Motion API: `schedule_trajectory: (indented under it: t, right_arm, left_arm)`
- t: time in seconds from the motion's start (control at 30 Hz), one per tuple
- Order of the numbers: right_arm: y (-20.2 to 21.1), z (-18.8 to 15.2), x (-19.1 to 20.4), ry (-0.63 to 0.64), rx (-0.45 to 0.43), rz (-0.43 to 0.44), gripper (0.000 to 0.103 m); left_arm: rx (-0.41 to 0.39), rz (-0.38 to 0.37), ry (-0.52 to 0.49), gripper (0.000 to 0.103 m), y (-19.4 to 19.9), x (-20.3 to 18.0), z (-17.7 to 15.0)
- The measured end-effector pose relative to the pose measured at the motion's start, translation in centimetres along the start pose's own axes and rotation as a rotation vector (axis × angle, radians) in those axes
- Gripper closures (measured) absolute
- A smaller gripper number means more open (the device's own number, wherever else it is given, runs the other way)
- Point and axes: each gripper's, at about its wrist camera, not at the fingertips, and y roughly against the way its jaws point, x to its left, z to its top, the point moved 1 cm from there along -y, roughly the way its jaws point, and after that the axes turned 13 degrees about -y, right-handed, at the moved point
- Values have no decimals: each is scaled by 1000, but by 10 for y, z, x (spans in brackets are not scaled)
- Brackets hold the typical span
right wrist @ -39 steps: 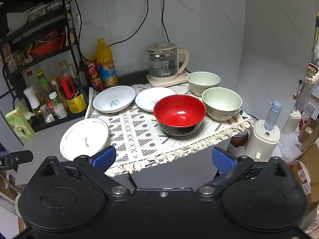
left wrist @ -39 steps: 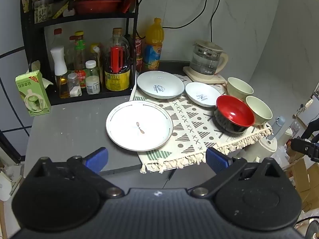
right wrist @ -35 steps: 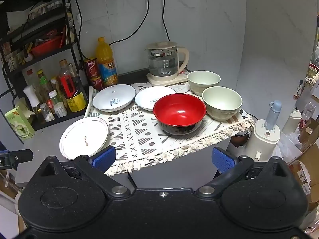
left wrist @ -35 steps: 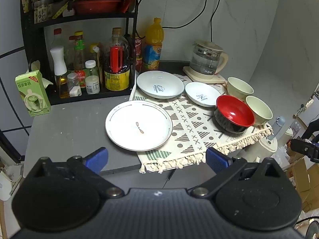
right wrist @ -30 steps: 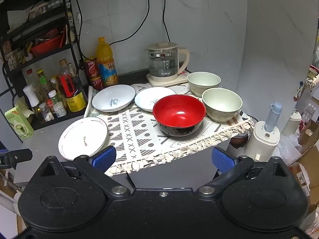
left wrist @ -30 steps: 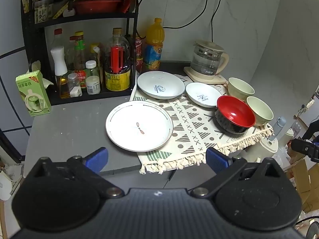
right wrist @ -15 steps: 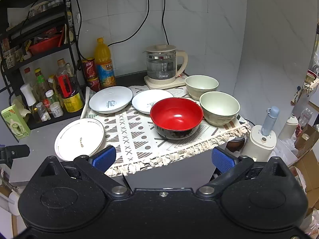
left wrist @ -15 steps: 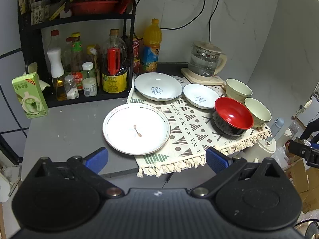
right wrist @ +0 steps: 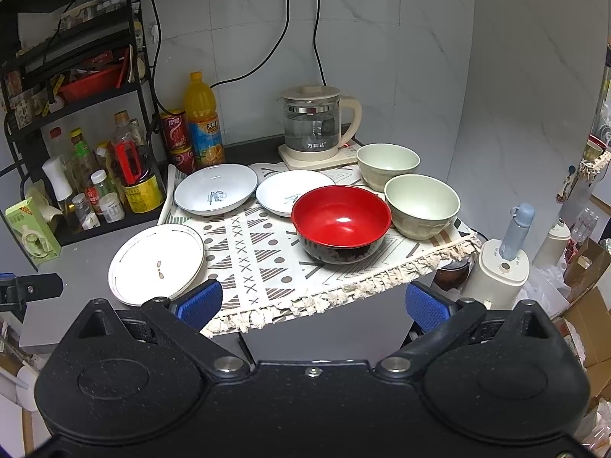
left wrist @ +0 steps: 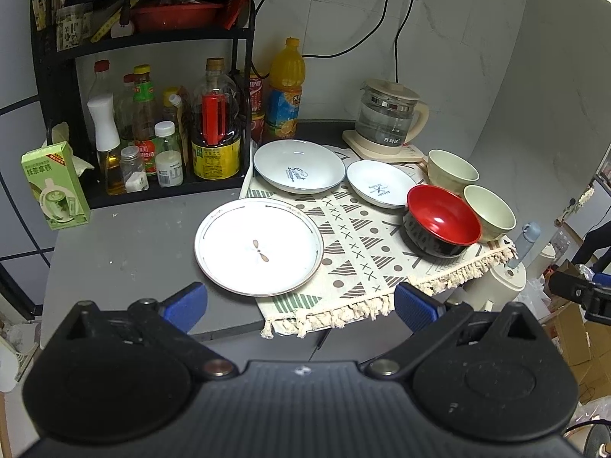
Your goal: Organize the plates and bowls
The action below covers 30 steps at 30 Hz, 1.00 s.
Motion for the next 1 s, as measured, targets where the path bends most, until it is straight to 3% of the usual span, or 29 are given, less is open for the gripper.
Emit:
schedule_trajectory:
  t: [1.0]
  right_arm:
    - [-3,-5,-5,-1,21,0,0]
  left_arm:
    - [3,-5,10,0,3,0,-2]
